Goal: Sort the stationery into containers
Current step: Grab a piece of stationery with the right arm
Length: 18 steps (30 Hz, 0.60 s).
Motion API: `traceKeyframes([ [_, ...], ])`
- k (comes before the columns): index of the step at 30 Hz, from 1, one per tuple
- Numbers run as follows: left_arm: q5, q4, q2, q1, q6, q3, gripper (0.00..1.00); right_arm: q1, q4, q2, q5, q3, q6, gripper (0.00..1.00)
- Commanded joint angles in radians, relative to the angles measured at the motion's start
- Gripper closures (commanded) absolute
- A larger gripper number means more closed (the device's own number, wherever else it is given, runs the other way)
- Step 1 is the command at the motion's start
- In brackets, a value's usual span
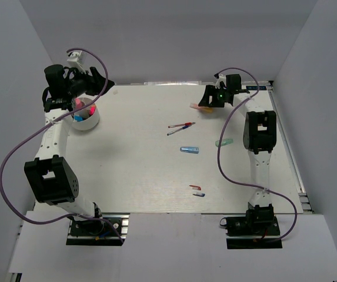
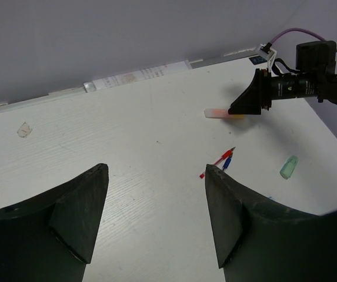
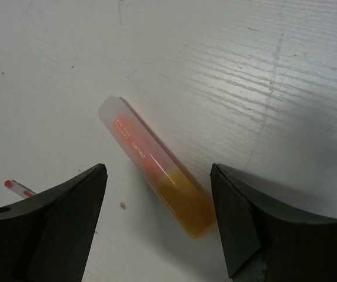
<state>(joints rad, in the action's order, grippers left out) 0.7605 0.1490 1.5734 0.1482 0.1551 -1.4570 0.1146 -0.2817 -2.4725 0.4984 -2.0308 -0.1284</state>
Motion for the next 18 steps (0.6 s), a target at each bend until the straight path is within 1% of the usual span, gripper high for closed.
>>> traceKeyframes([
  [1, 0.010, -0.015, -0.053, -0.002, 0.003, -0.025, 0.24, 0.013, -0.069, 0.050, -0.014, -0.003, 0.059, 0.23],
  [3, 0.010, -0.019, -0.053, -0.002, 0.001, -0.020, 0.23, 0.019, -0.108, 0.034, -0.032, -0.031, 0.107, 0.23],
  [4, 0.008, -0.017, -0.053, -0.002, 0.001, -0.020, 0.23, 0.023, -0.153, 0.026, -0.047, -0.066, 0.163, 0.24],
  [8, 0.011, -0.017, -0.055, -0.002, -0.005, -0.017, 0.23, 0.049, -0.169, 0.012, -0.145, -0.072, 0.236, 0.26],
  [9, 0.008, -0.016, -0.053, -0.002, -0.006, -0.019, 0.24, 0.053, -0.171, 0.007, -0.174, -0.074, 0.248, 0.28],
  [13, 0.008, -0.014, -0.047, -0.002, -0.015, -0.025, 0.23, 0.062, -0.221, -0.002, -0.196, -0.097, 0.321, 0.38],
  [18, 0.013, -0.019, -0.046, -0.002, -0.014, -0.011, 0.23, 0.086, -0.237, 0.006, -0.236, -0.083, 0.397, 0.40],
])
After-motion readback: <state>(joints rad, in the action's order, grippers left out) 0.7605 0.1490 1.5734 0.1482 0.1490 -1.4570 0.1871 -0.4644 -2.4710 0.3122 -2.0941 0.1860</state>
